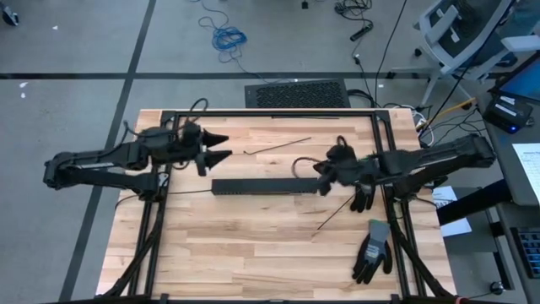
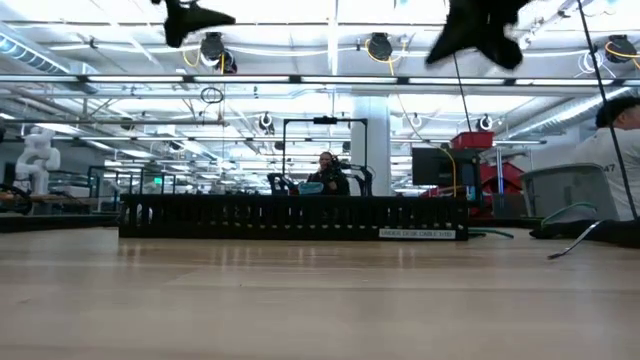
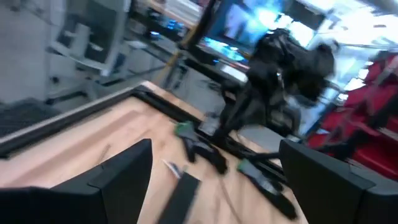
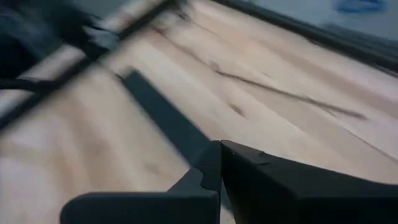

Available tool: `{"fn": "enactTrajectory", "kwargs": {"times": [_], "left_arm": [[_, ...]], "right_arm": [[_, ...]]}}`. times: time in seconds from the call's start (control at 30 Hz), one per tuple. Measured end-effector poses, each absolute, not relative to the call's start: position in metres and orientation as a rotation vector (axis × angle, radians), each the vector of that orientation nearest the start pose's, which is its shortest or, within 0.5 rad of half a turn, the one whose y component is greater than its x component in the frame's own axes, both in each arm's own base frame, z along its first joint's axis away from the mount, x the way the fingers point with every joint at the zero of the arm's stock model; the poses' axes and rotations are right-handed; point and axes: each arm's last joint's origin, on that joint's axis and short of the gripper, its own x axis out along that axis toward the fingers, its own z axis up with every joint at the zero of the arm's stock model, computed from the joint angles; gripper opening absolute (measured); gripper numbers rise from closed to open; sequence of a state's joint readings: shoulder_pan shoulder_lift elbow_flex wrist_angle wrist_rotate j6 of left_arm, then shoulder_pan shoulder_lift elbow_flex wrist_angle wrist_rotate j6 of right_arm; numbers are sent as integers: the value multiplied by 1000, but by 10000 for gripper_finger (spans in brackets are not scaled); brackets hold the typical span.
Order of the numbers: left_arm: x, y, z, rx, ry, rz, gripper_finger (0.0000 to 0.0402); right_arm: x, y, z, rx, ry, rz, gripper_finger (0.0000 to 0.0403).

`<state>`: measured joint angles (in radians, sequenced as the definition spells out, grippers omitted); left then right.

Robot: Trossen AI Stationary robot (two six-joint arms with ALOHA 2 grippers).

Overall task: Ziptie cables
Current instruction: Return to Home Position

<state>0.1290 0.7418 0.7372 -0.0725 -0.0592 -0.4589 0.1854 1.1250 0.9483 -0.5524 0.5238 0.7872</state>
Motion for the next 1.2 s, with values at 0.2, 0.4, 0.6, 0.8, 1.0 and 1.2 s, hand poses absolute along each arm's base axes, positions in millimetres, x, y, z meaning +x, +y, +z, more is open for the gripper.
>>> {"fn": "enactTrajectory", "kwargs": {"times": [0.2,0.4,0.6,0.8,1.0,1.2], "left_arm": [[144,18,342,-416,1,115,341],[115,8,359,-233,-150,-58,341],[108,4,318,-309,-190,-4,341],[119,-4,240,-398,-379,-43,341],[114,-10,206,-426,-396,-57,341],[119,-10,186,-437,-194,3,341]], "right_arm": [[193,25,373,567,272,-426,0],[152,32,414,498,258,-111,0],[133,37,400,608,393,-123,0],[145,63,385,528,375,90,2],[153,85,381,432,162,183,25],[158,100,342,442,-108,71,29]]}}
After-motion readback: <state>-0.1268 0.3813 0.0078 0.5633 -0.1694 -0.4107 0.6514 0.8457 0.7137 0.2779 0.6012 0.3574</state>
